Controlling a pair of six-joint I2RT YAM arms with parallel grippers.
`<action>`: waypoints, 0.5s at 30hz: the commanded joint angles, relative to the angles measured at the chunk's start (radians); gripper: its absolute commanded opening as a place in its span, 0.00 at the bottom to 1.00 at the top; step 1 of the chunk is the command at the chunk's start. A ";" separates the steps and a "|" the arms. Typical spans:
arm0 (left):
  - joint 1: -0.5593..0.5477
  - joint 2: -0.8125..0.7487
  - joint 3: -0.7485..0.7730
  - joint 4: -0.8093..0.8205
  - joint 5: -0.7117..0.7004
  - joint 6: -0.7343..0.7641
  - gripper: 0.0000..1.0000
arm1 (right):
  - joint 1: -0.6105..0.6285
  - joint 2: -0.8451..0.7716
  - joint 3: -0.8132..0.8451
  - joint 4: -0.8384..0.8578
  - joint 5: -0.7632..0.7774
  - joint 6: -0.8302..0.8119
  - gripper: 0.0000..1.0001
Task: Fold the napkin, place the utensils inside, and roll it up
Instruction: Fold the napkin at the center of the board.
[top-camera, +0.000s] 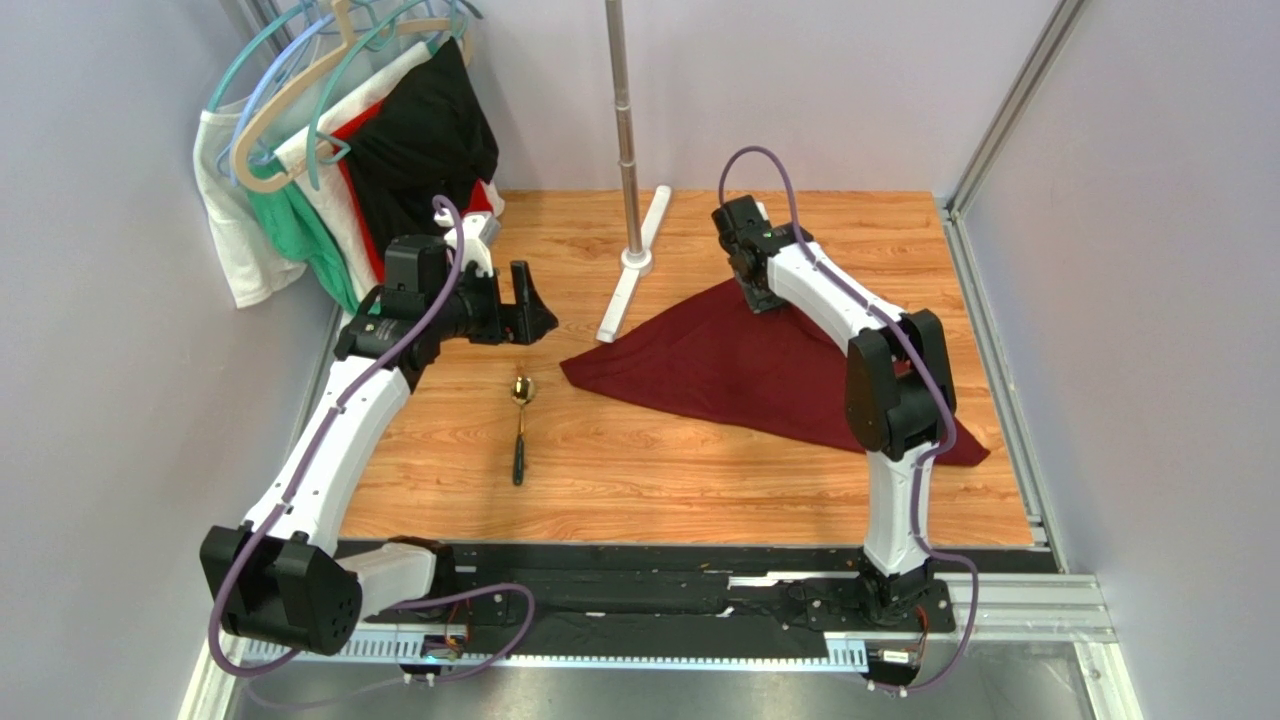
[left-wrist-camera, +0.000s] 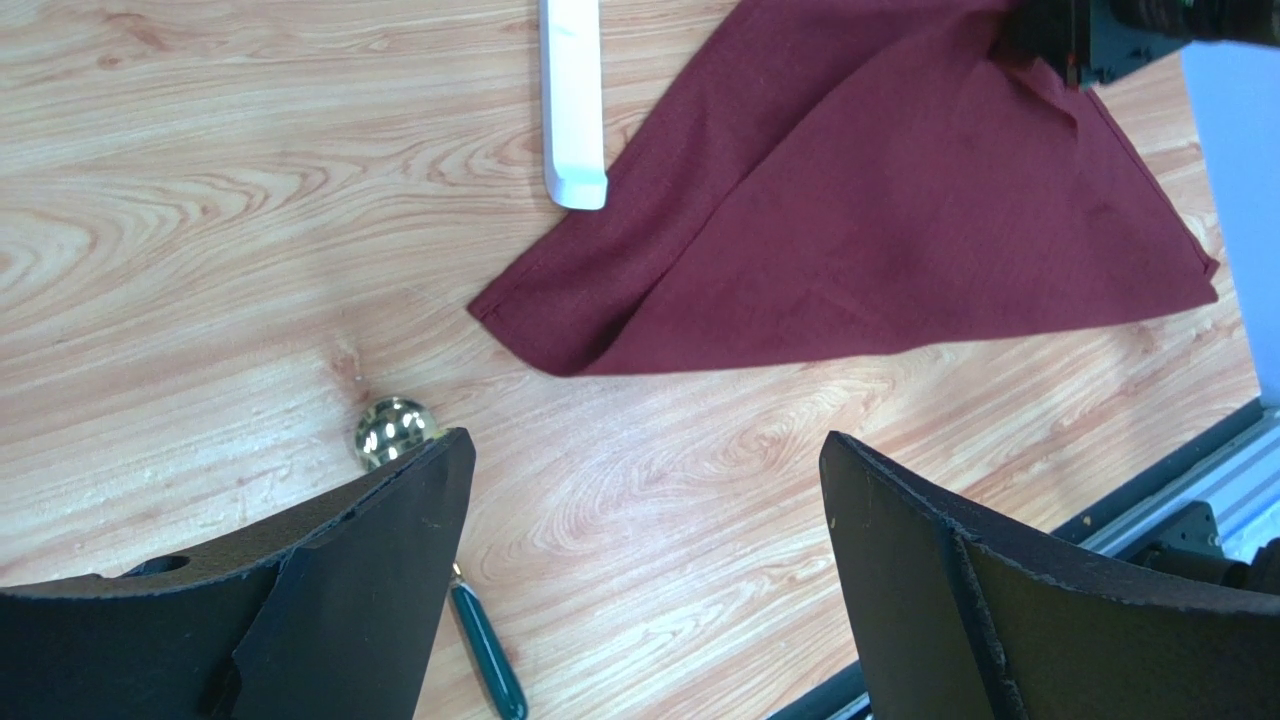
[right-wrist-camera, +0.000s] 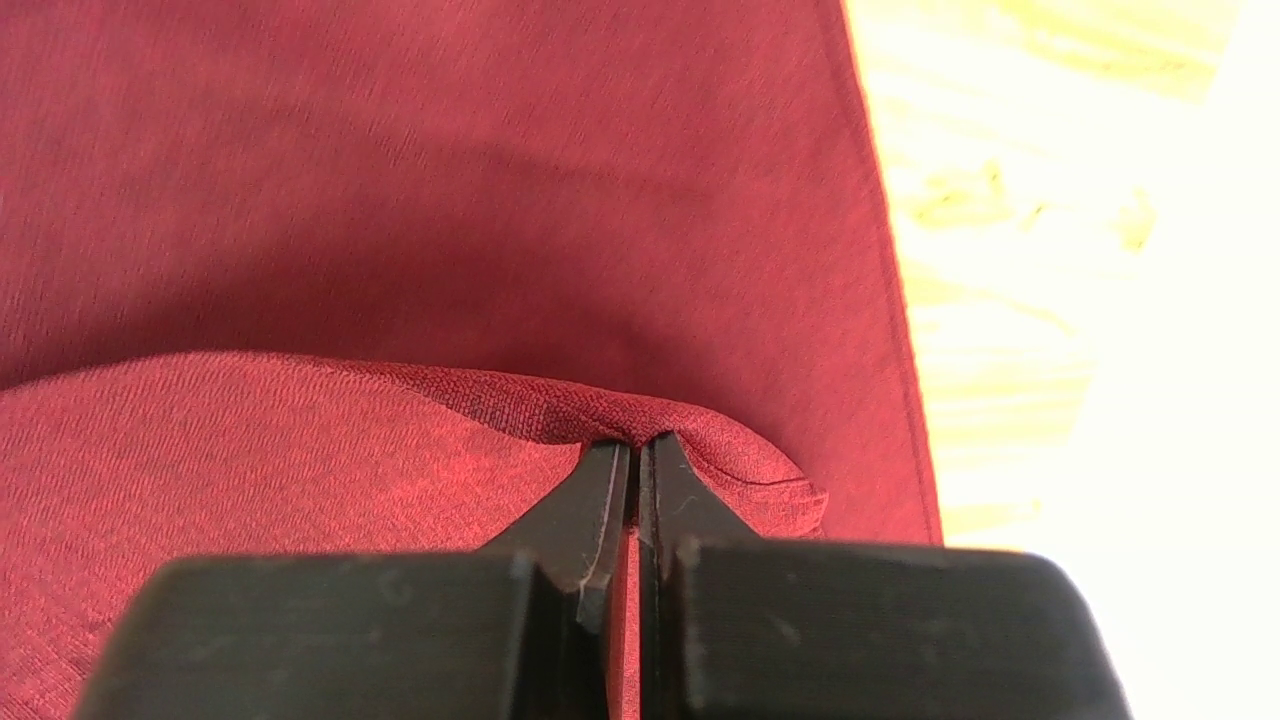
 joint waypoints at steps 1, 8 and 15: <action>0.012 -0.012 0.007 0.005 -0.002 0.029 0.95 | -0.031 0.058 0.109 0.026 -0.013 -0.050 0.00; 0.018 -0.005 0.005 0.005 0.008 0.030 0.95 | -0.071 0.124 0.195 0.026 -0.033 -0.058 0.00; 0.019 0.002 0.005 0.005 0.015 0.026 0.95 | -0.100 0.177 0.281 0.029 -0.045 -0.065 0.00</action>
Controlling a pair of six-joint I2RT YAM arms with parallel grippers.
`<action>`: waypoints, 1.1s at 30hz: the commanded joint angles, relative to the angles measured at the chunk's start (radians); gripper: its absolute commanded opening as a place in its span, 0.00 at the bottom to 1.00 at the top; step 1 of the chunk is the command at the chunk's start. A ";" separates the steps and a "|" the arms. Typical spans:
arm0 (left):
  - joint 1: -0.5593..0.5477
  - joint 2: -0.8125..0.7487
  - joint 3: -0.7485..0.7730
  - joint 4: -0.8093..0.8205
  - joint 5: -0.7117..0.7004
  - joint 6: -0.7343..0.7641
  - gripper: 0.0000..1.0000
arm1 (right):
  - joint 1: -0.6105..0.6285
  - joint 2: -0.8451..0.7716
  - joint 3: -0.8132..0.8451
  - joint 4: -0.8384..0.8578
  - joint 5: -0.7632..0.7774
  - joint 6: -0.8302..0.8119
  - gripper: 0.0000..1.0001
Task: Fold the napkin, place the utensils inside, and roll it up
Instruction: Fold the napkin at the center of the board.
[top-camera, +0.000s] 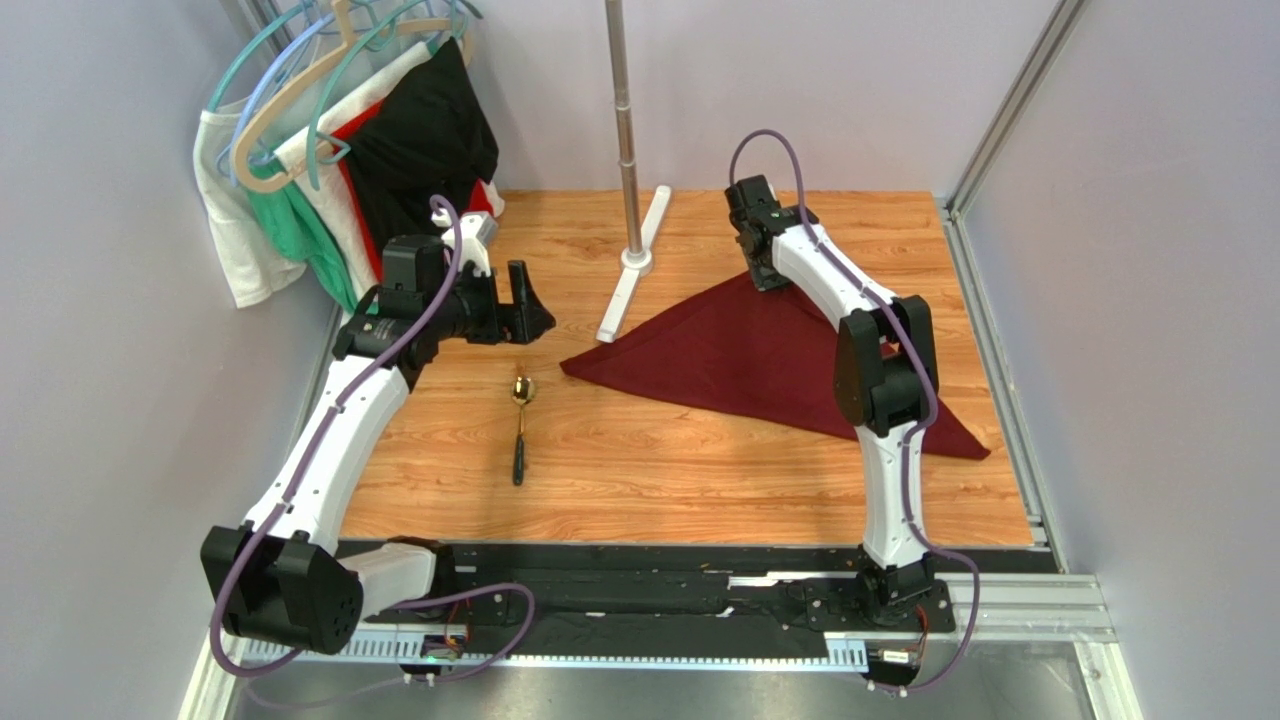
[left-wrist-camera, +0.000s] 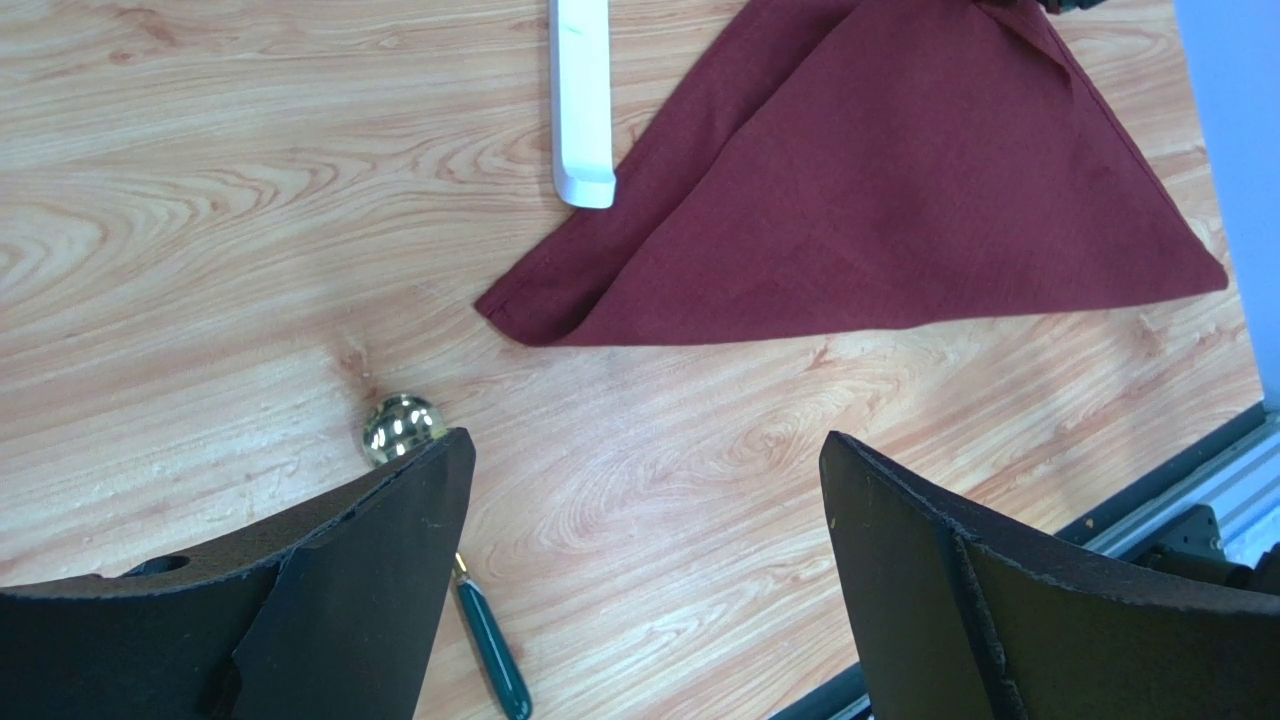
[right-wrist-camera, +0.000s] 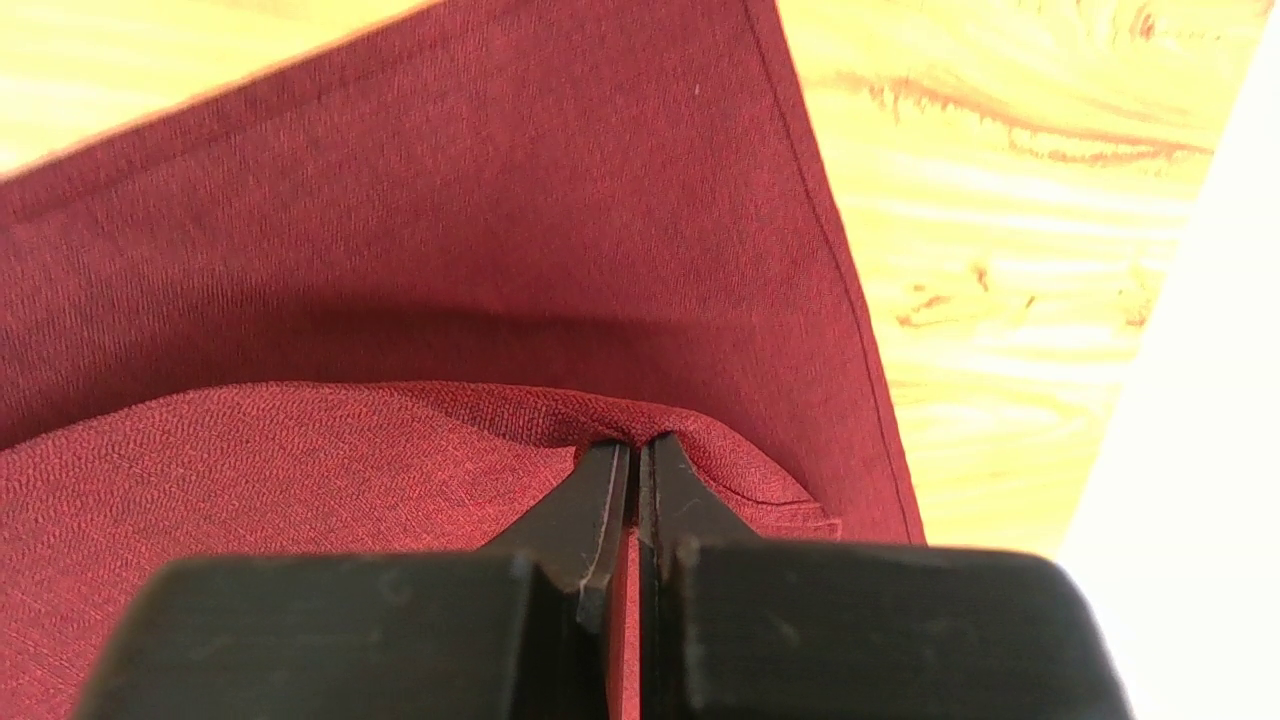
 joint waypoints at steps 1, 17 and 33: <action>0.006 0.003 0.005 0.008 0.013 0.022 0.95 | -0.026 0.024 0.088 0.024 -0.013 -0.023 0.00; 0.008 0.020 0.004 0.008 0.024 0.024 0.95 | -0.062 0.154 0.218 0.077 -0.020 -0.042 0.00; 0.006 0.060 0.007 0.004 0.053 0.014 0.95 | -0.062 0.200 0.260 0.141 -0.027 -0.048 0.00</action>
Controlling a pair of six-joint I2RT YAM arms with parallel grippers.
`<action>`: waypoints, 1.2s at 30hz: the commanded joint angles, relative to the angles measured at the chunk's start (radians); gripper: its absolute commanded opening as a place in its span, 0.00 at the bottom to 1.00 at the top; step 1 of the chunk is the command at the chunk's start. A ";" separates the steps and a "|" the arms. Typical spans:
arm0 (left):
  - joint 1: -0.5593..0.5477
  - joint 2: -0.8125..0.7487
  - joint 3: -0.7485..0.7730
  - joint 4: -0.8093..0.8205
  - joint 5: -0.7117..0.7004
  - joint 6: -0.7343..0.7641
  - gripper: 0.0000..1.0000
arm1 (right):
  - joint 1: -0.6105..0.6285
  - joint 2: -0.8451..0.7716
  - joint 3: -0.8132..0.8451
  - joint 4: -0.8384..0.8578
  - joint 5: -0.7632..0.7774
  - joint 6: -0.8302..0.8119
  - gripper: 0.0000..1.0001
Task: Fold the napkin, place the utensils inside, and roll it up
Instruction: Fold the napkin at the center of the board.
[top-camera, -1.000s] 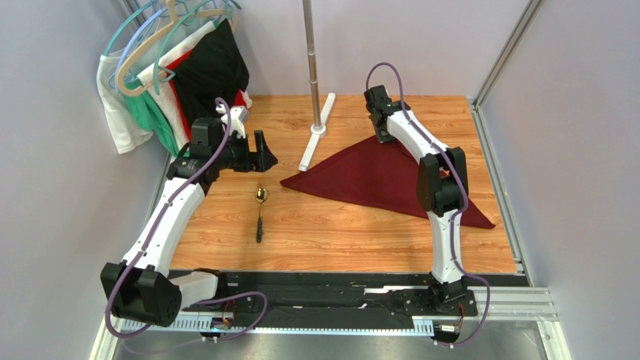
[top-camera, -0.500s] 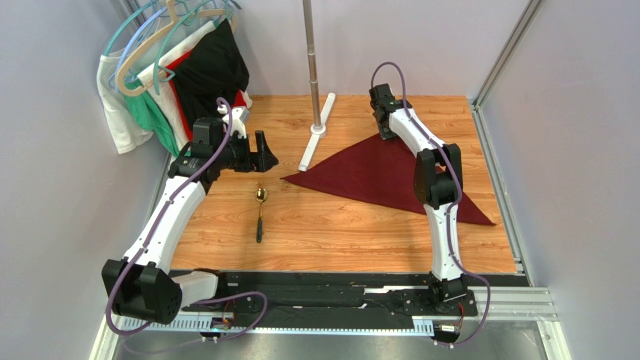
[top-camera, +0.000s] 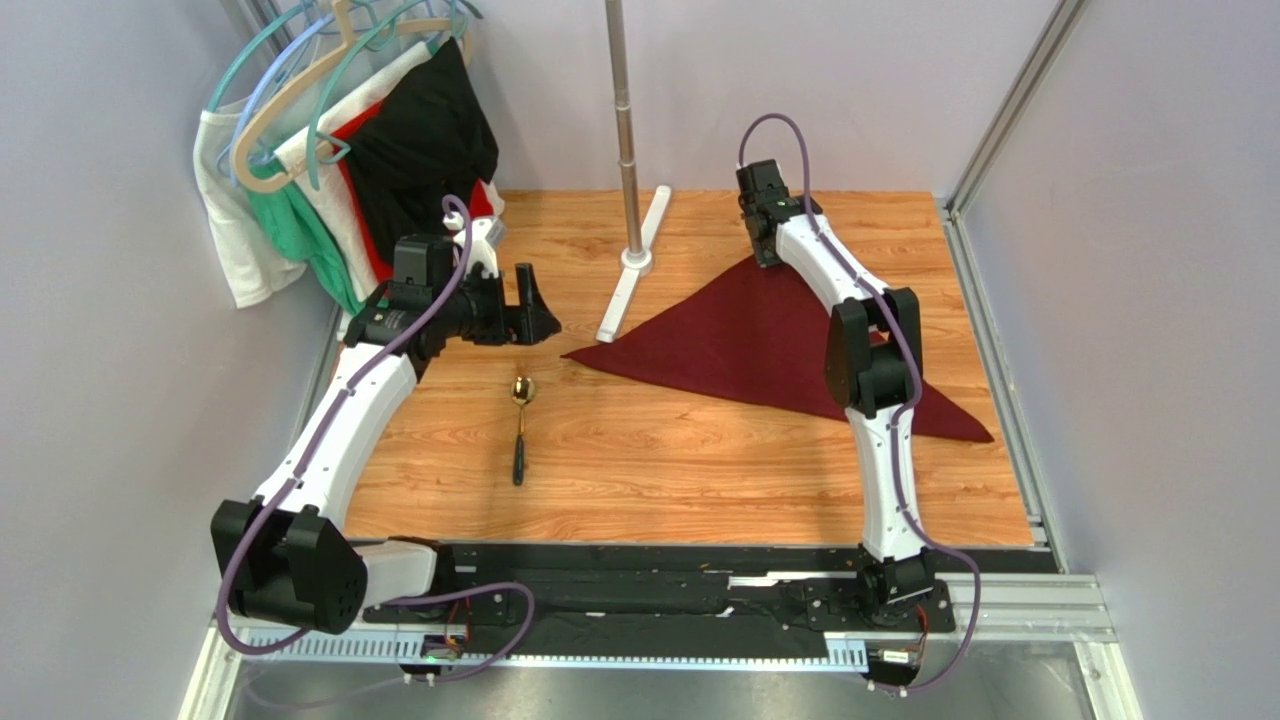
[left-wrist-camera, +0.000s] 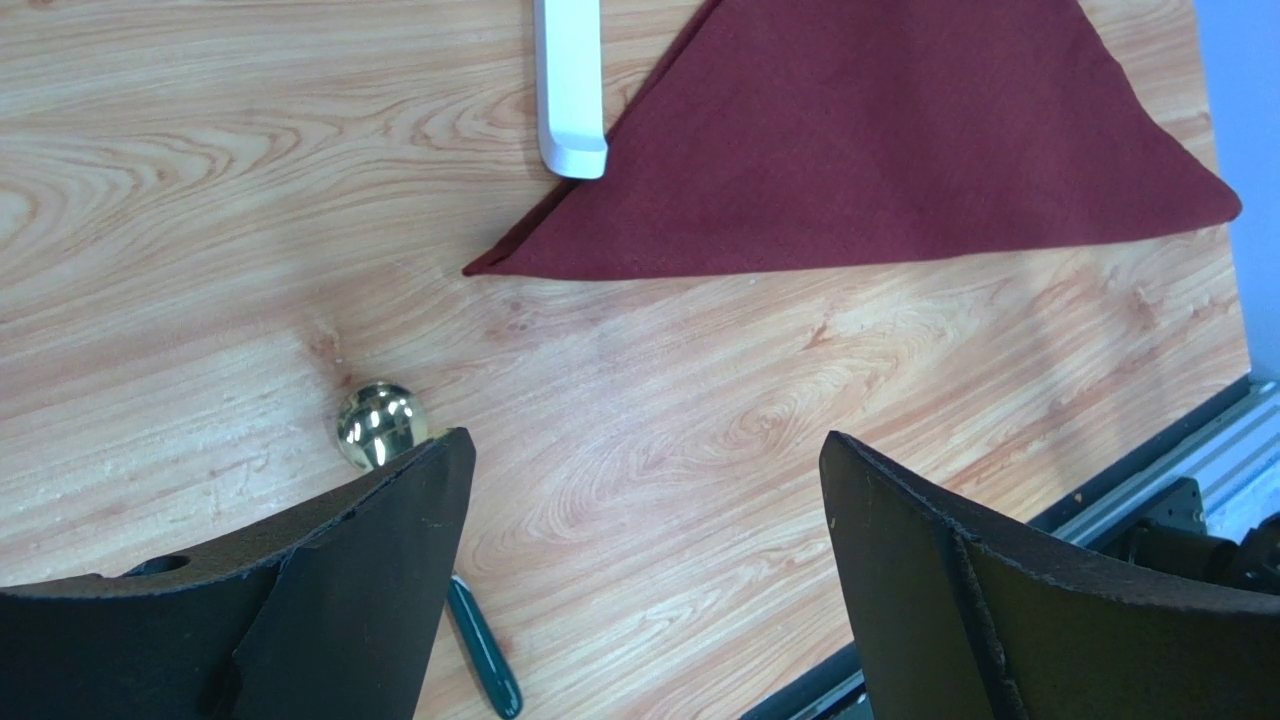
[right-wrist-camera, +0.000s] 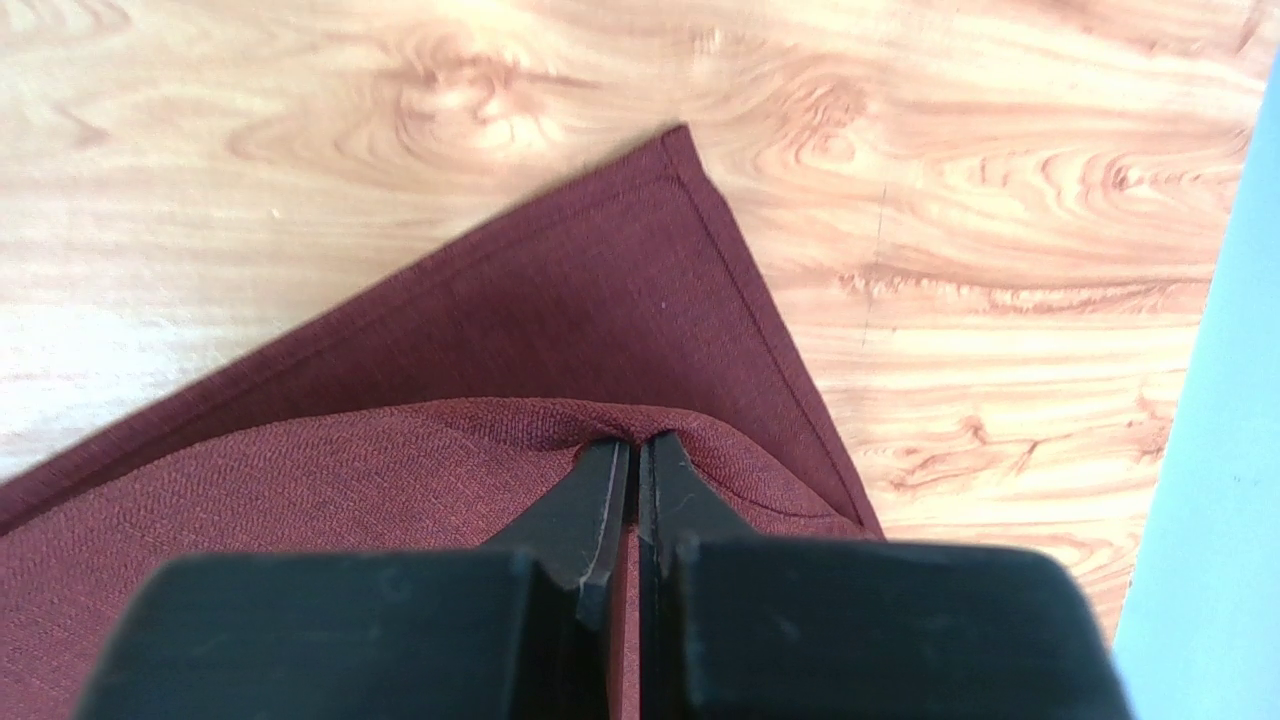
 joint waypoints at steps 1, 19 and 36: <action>0.005 0.000 0.007 0.009 0.020 0.015 0.95 | -0.001 0.041 0.076 0.051 -0.001 -0.020 0.00; 0.005 0.017 0.008 0.002 0.025 0.016 0.95 | -0.028 0.114 0.117 0.040 0.028 -0.006 0.05; -0.001 0.021 -0.001 0.011 0.000 -0.002 0.94 | -0.027 -0.190 -0.074 0.025 -0.013 0.131 0.86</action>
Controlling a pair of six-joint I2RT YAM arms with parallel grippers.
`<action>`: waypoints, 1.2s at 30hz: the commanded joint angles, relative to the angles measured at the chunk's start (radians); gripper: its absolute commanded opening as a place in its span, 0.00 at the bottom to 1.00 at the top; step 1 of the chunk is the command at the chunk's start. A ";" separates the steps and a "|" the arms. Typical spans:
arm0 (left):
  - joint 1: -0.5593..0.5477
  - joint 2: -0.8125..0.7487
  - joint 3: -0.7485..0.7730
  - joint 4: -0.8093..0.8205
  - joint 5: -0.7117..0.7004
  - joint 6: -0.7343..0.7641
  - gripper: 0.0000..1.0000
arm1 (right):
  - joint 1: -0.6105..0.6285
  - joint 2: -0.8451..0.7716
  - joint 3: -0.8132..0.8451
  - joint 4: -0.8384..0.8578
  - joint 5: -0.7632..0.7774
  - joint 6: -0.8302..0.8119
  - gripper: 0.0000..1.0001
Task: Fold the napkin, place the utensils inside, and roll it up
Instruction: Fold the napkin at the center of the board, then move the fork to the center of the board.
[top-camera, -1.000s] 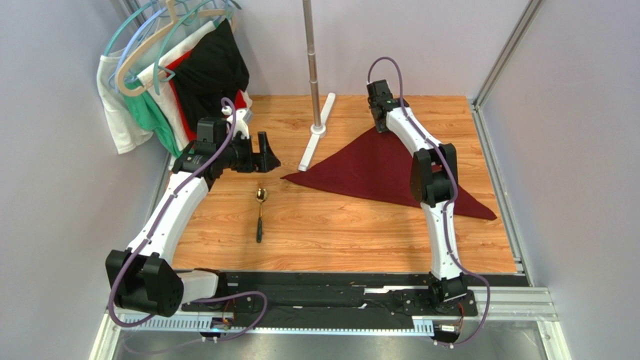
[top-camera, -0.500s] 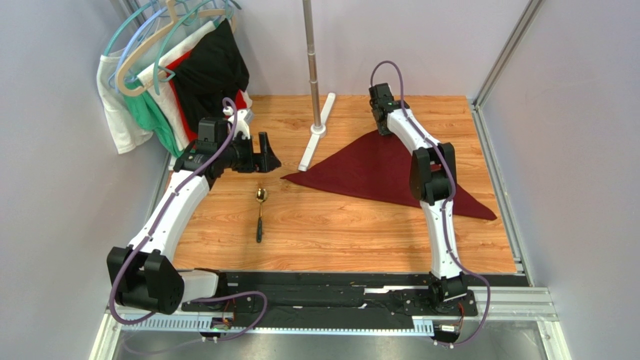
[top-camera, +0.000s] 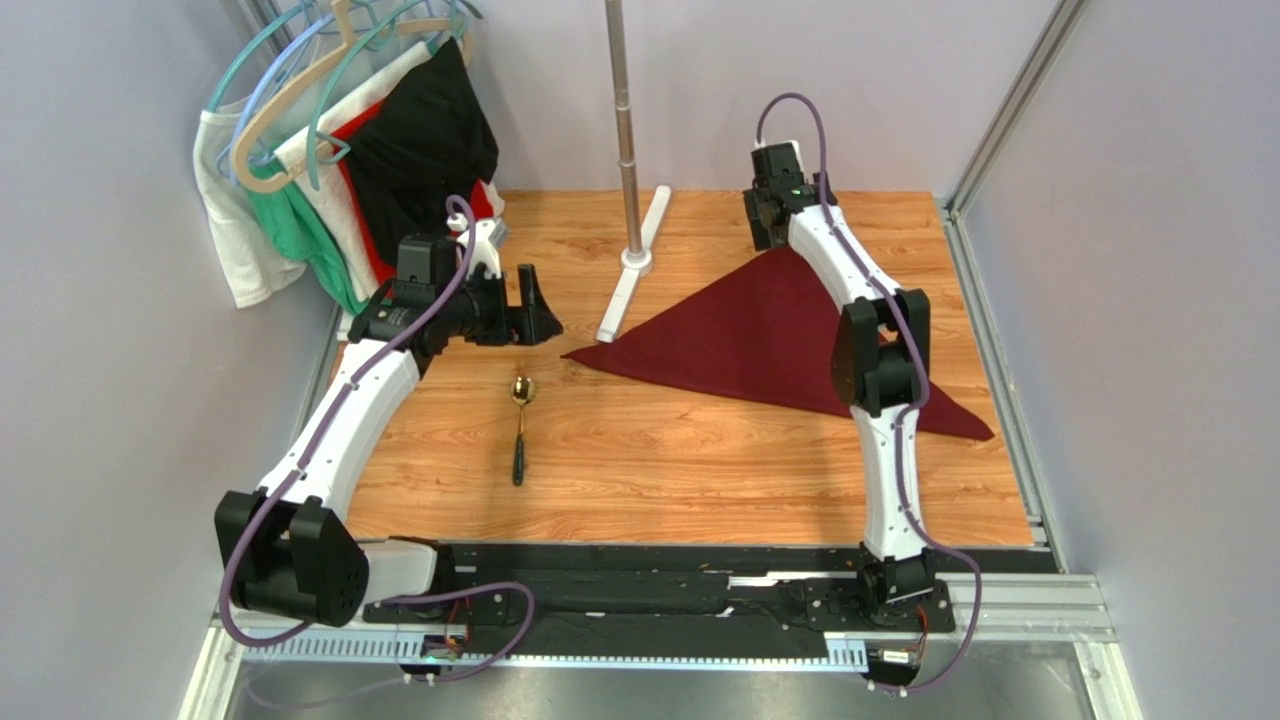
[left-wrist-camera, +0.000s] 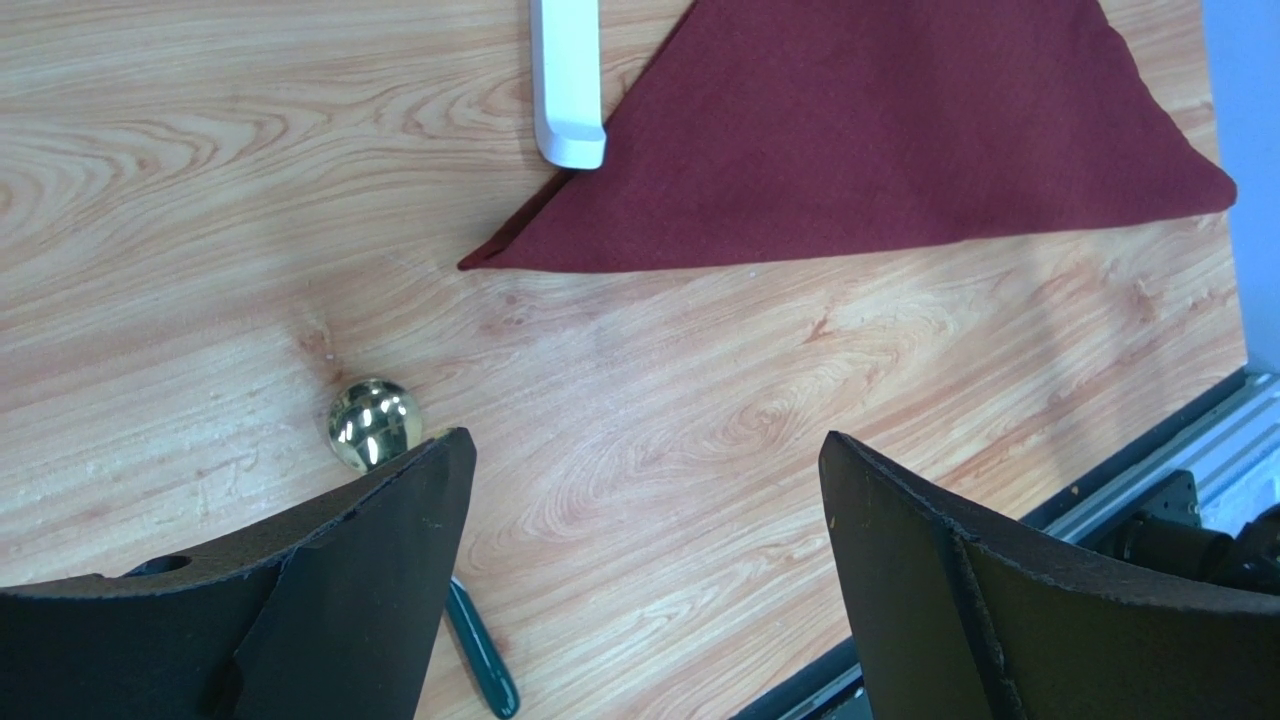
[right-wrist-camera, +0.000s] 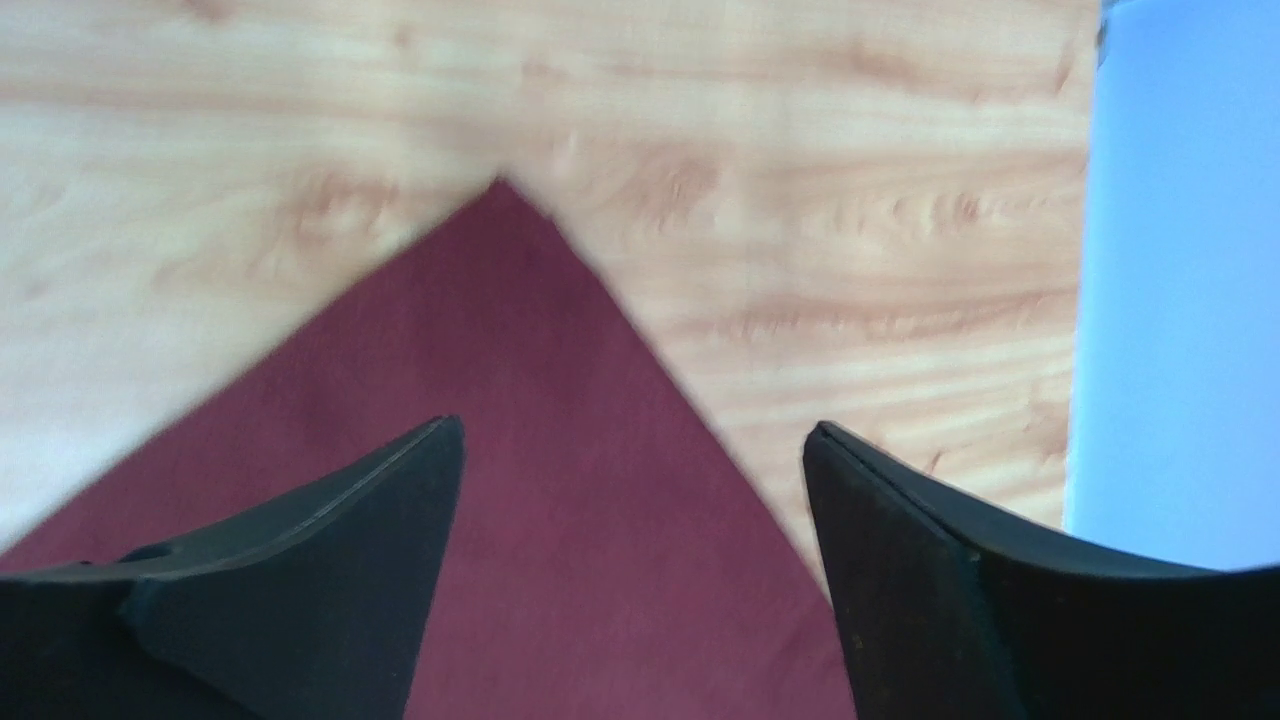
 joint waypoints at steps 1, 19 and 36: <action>-0.007 -0.003 -0.002 0.014 -0.037 -0.010 0.94 | 0.008 -0.306 -0.249 -0.004 -0.122 0.183 0.85; -0.151 0.031 -0.116 0.255 -0.076 -0.227 0.93 | 0.159 -0.569 -1.041 0.302 -0.481 0.528 0.82; -0.151 -0.018 -0.168 0.233 -0.108 -0.193 0.93 | 0.268 -0.672 -1.302 0.349 -0.541 0.632 0.82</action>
